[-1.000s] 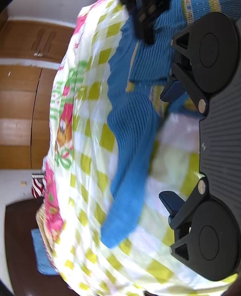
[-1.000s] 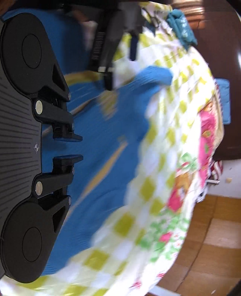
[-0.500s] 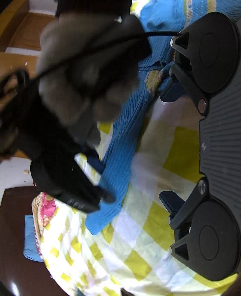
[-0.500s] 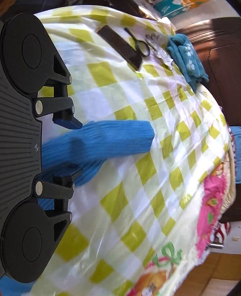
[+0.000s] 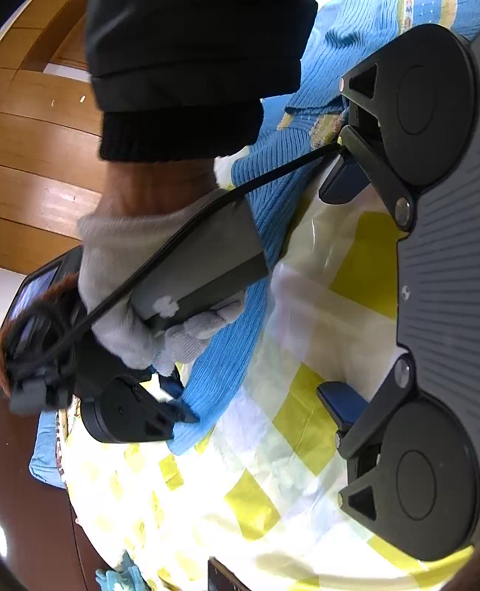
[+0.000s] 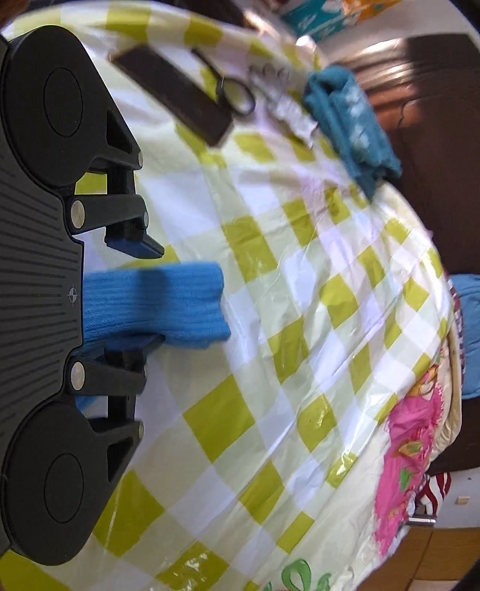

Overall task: Fold small clothes
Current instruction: 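Grasp the other sleeve cuff with the right tool, then lift the second sleeve with the right tool and fold it over the body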

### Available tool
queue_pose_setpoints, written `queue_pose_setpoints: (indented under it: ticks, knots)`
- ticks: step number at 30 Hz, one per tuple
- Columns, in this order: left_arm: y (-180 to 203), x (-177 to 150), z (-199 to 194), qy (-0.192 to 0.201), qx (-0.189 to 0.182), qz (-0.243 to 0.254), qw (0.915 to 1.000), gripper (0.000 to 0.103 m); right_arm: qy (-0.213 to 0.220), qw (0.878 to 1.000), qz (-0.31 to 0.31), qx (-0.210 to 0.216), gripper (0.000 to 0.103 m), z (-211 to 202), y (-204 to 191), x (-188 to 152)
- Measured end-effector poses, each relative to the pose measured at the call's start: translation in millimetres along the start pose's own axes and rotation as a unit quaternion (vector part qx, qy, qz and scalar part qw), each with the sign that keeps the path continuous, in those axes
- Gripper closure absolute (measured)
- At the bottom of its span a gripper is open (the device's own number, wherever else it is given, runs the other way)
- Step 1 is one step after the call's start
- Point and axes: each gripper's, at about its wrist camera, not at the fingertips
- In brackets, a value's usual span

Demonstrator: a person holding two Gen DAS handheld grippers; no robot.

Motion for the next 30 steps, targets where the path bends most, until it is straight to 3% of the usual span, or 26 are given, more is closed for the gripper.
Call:
queue_pose_setpoints:
  ticks: [2, 5, 8, 13, 17, 20, 27, 30]
  knots:
    - [0.0, -0.8, -0.4, 0.001, 0.004, 0.002, 1.0000, 0.000, 0.006, 1.000, 0.003, -0.004, 0.094, -4.9, -2.2, 0.8]
    - [3.2, -1.5, -3.5, 0.004, 0.008, 0.011, 0.9999, 0.000, 0.034, 0.999, 0.009, -0.007, 0.096, -32.6, 0.6, 0.3]
    - [14.8, -6.0, -10.3, 0.013, 0.011, 0.028, 0.9995, 0.000, 0.074, 0.996, 0.059, -0.010, 0.097, -77.2, 25.5, -0.9]
    - [35.9, -10.4, -17.6, 0.029, 0.007, 0.075, 0.9967, 0.000, 0.142, 0.972, 0.187, -0.033, 0.097, -174.6, 100.0, -37.4]
    - [60.7, -14.6, -25.2, 0.046, 0.001, 0.139, 0.9893, 0.000, 0.175, 0.942, 0.278, -0.068, 0.097, -251.5, 154.0, -105.8]
    - [92.5, -18.0, -34.2, 0.061, -0.002, 0.204, 0.9771, 0.000, 0.191, 0.913, 0.345, -0.105, 0.097, -298.3, 184.0, -172.2]
    - [169.9, -25.0, -28.3, 0.051, -0.048, 0.337, 0.9390, 0.000, 0.163, 0.831, 0.498, -0.184, 0.097, -333.3, 256.2, -315.7]
    - [199.4, -29.2, -16.4, 0.049, -0.054, 0.394, 0.9161, 0.000, 0.157, 0.809, 0.532, -0.196, 0.097, -332.2, 275.1, -355.5]
Point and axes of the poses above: each gripper's, at about its wrist camera, not at the fingertips, and z roughly the way its jaws point, y to its right, x to its top, and after that the axes turned 8 degrees about -x, right-handed
